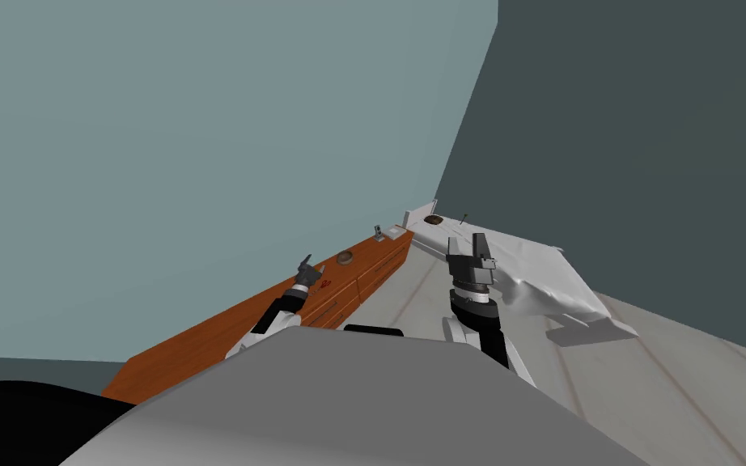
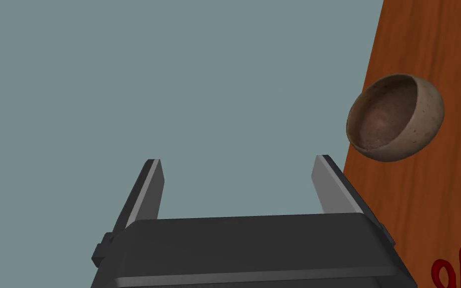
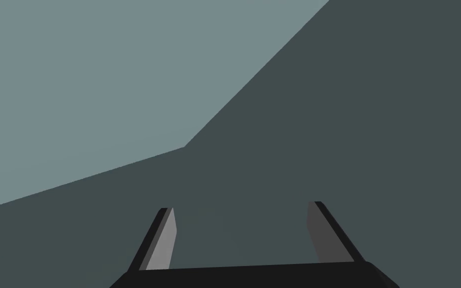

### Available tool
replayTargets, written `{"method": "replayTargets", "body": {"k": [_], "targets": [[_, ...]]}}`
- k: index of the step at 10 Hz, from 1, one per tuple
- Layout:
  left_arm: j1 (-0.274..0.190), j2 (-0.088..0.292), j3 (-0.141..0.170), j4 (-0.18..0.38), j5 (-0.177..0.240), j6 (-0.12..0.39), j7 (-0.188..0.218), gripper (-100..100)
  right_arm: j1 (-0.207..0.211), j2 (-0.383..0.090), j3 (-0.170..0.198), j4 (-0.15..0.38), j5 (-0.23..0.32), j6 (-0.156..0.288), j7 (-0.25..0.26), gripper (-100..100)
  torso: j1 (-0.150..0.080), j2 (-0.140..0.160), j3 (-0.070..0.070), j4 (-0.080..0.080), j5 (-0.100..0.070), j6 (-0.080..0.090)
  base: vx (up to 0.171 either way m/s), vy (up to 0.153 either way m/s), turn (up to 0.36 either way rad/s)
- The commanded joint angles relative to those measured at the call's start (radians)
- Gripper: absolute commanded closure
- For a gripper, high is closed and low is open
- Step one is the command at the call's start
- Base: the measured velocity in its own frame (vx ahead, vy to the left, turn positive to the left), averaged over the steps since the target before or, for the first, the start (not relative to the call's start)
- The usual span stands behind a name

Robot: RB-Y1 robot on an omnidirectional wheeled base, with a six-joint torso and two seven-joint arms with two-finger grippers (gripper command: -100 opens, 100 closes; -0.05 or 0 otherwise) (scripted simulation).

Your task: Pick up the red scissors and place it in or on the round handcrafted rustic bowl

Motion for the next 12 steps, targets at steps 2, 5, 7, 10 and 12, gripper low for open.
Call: {"method": "replayTargets", "body": {"k": [2,5,7,10,12], "targets": [[-0.007,0.037,-0.013,0.044,0.071,0.018,0.018,-100,0.0,0.0,0.0,0.0,0.0,0.0,0.0,0,0.0,0.0,0.0,0.0,0.0,0.001,0.001,0.016,-0.194],[-0.01,0.092,-0.04,0.114,0.161,0.055,0.043,-100,0.0,0.0,0.0,0.0,0.0,0.0,0.0,0,0.0,0.0,0.0,0.0,0.0,0.0,0.003,0.02,-0.225],[-0.01,0.117,-0.054,0.148,0.216,0.075,0.055,-100,0.0,0.0,0.0,0.0,0.0,0.0,0.0,0,0.0,0.0,0.0,0.0,0.0,0.0,0.004,0.022,-0.196],[-0.008,0.142,-0.068,0.181,0.3,0.095,0.067,-100,0.0,0.0,0.0,0.0,0.0,0.0,0.0,0,0.001,0.0,0.0,0.0,0.0,0.0,0.003,0.025,-0.188],[-0.006,0.166,-0.082,0.214,0.358,0.117,0.078,-100,0.0,0.0,0.0,0.0,0.0,0.0,0.0,0,0.001,0.0,0.0,0.0,0.0,0.0,0.004,0.028,-0.162]]}}
